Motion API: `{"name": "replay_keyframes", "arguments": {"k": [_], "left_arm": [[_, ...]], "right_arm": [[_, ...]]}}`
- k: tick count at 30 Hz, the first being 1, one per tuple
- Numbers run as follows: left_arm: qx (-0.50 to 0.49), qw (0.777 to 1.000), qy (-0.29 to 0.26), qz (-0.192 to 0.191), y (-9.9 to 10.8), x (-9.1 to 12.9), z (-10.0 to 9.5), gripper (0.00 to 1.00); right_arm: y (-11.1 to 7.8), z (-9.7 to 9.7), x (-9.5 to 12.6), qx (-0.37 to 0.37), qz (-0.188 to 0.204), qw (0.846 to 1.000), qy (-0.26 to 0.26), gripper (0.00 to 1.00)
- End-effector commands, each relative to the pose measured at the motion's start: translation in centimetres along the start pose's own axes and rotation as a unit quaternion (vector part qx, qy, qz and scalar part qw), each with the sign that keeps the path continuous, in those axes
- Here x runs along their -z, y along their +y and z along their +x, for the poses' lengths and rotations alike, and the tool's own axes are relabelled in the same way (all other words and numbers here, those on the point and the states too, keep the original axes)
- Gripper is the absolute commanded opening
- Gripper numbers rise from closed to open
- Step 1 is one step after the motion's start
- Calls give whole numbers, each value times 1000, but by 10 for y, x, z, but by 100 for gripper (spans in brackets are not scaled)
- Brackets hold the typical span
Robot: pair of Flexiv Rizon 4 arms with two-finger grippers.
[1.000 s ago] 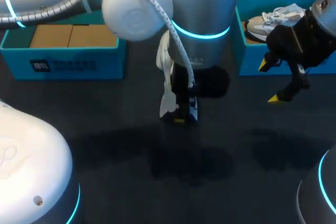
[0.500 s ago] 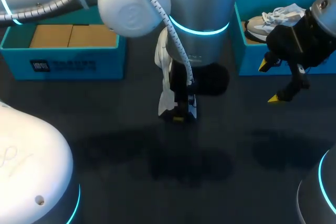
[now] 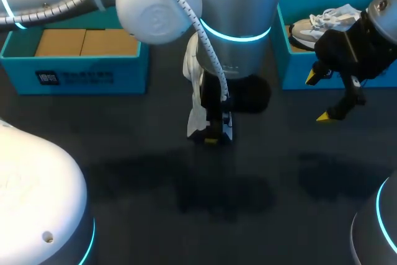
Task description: Take the shoe out of the shoebox, open the shoe tongue, remove and reinsert the insole, then place the shoe into the shoebox
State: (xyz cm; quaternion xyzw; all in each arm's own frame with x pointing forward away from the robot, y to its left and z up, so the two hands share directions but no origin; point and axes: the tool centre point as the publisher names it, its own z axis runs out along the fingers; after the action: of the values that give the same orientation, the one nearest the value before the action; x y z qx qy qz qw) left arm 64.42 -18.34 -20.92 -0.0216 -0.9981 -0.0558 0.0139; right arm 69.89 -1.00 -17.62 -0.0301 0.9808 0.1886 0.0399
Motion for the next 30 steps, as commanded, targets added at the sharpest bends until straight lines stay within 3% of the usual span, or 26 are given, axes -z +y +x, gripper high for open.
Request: {"name": "replay_keyframes", "arguments": {"k": [1, 17, 25, 30], "left_arm": [[-1, 1000, -10, -3, 7, 0, 2, 0], [-19, 999, 24, -12, 45, 13, 3, 0], [-20, 999, 27, -8, 79, 17, -11, 0], [-25, 999, 28, -4, 113, 23, -33, 0]], "right_arm": [[1, -2, -1, -1, 2, 1000, 2, 100], [1, -2, -1, -1, 2, 1000, 2, 100], [1, -2, -1, -1, 2, 1000, 2, 100], [1, -2, -1, -1, 2, 1000, 2, 100]]}}
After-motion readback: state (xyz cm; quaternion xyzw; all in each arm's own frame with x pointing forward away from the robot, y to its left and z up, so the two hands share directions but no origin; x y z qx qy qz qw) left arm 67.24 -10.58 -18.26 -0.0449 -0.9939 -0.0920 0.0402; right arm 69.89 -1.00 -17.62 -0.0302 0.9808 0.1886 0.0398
